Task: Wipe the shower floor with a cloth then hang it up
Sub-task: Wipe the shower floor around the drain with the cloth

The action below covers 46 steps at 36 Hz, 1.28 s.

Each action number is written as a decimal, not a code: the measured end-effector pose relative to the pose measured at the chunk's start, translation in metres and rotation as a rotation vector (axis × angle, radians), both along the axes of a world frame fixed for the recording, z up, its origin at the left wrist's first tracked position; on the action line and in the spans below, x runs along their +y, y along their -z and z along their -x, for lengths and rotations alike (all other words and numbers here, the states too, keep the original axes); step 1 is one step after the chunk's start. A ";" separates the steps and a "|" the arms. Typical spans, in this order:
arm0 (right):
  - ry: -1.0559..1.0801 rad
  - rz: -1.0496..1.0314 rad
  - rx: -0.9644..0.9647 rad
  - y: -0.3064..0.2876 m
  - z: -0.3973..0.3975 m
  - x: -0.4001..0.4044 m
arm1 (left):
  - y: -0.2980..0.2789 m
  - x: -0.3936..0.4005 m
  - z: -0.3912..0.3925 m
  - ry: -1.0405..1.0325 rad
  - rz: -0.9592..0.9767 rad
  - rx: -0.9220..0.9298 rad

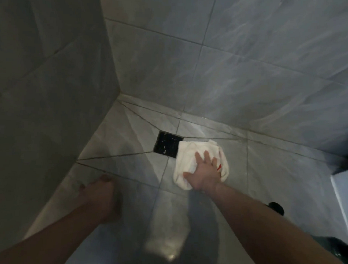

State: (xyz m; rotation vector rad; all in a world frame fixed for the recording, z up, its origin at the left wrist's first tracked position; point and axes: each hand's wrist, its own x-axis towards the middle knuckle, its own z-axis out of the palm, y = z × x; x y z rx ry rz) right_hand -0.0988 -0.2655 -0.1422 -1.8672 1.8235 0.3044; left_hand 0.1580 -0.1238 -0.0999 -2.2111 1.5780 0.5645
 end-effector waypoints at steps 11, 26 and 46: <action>0.213 -0.056 0.227 -0.019 0.050 -0.091 | 0.010 -0.004 -0.003 -0.011 -0.040 -0.003; -0.178 -0.020 0.059 -0.006 -0.017 -0.025 | 0.010 -0.005 -0.006 -0.081 -0.037 0.086; 0.232 -0.037 0.108 -0.027 0.073 -0.125 | 0.009 -0.002 -0.006 -0.106 -0.039 0.090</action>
